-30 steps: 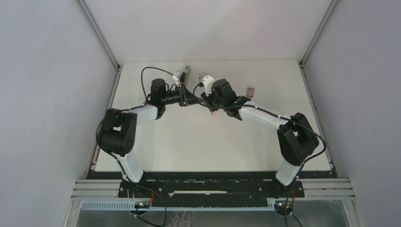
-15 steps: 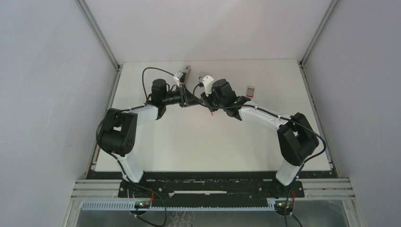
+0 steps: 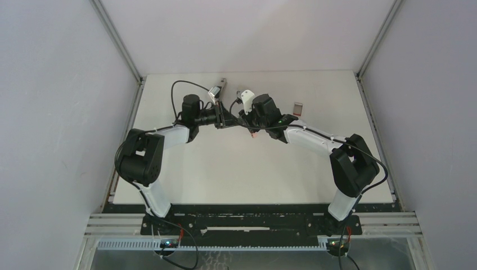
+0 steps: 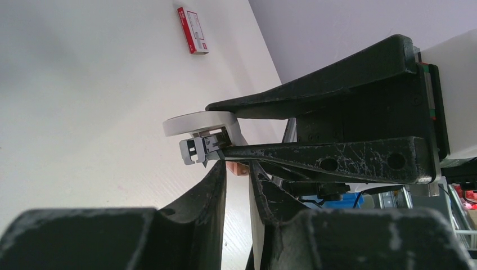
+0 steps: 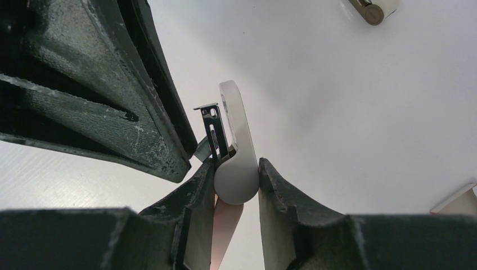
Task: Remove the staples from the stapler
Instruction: Unload the staple at the center of the board.
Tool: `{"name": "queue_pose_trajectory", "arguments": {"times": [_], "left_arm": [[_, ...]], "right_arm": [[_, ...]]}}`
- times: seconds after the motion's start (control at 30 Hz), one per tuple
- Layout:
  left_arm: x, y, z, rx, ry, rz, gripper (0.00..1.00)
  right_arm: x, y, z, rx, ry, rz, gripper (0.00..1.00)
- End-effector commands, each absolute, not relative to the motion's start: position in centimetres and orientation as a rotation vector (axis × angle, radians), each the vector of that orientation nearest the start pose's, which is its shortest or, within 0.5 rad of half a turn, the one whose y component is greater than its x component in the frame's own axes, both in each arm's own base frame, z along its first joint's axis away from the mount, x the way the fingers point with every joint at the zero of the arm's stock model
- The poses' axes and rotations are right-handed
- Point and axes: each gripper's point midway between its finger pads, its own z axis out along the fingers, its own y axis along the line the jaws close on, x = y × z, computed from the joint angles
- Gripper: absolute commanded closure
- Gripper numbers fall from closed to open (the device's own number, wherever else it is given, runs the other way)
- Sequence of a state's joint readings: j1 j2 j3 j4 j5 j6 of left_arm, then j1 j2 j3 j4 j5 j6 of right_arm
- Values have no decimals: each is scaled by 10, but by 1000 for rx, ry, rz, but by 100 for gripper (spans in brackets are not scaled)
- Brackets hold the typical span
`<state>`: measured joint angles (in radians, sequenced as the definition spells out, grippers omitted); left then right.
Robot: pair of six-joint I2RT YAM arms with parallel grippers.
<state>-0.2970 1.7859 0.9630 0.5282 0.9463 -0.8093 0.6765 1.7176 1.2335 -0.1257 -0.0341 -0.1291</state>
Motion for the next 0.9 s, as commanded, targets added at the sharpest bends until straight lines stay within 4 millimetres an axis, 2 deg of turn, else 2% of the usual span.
{"name": "queue_pose_trajectory", "arguments": {"times": [0.0,0.3,0.5,0.87], "left_arm": [[355,-280,164,261,2040,-1597,75],[356,-279,160,256,2046,-1588,76],[363,-271,160,224,2045,-1568,75],[362,-271,161,228,2042,-1572,74]], "right_arm": [[383,315,165,-830,1949,385,84],[385,312,167,-822,1951,383,84],[384,311,169,-824,1950,403,84],[380,316,170,-839,1942,417,83]]}}
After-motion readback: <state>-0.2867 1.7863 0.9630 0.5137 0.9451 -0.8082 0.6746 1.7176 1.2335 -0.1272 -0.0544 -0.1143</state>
